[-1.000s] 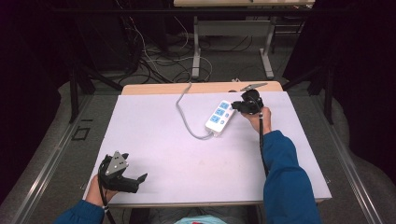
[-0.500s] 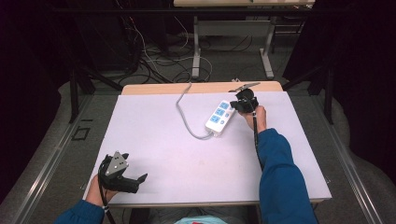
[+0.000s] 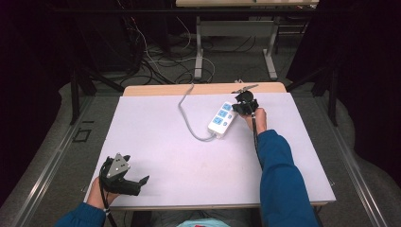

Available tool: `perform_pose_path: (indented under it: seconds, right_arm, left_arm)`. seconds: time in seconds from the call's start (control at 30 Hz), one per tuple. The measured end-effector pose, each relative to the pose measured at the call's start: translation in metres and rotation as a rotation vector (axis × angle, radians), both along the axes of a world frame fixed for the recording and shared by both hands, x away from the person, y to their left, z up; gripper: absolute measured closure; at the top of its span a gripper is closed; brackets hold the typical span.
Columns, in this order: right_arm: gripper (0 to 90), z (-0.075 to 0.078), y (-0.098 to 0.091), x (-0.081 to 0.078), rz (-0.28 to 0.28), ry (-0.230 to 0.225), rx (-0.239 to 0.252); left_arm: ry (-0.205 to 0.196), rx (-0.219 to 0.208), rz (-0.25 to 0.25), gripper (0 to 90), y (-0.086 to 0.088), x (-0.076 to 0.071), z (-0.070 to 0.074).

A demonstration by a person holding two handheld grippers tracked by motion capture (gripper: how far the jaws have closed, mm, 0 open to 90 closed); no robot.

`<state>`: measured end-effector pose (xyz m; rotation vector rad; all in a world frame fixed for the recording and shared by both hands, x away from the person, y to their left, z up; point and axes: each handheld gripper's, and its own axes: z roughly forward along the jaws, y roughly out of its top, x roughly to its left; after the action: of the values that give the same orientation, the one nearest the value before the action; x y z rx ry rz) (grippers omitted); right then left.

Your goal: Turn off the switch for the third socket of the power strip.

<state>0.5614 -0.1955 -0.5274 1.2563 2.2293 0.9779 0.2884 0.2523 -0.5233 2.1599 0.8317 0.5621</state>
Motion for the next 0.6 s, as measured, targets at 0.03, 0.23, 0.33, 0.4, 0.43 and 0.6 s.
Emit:
perform_pose_path:
  seconds: [0.03,0.23,0.33,0.4,0.43,0.6]
  right_arm:
    - [90.0,-0.0007,0.0006,0.0006,-0.005,-0.005,-0.009]
    - [90.0,-0.0037,0.0009,0.0022,-0.015,-0.004,-0.012]
    - [90.0,-0.0046,0.0001,0.002,-0.03,0.001,0.005]
    - [90.0,-0.0046,0.0004,0.0018,-0.032,0.001,0.005]
    - [90.0,-0.0046,0.0012,0.0015,-0.035,0.0,0.003]
    - [90.0,-0.0049,0.0025,0.0008,-0.042,-0.002,0.002]
  left_arm:
    - [-0.003,0.001,0.003,0.2,-0.0001,0.0,-0.0002]
    - [-0.006,0.006,0.001,0.2,-0.0002,0.0001,-0.0001]
    - [-0.006,0.01,-0.002,0.2,0.0002,0.0003,0.0002]
    - [0.0,0.002,-0.002,0.3,-0.0002,0.0,-0.0001]
    - [-0.001,0.003,-0.002,0.2,-0.0003,-0.0001,0.0]
    - [-0.002,0.003,-0.002,0.2,-0.0002,-0.0001,0.0]
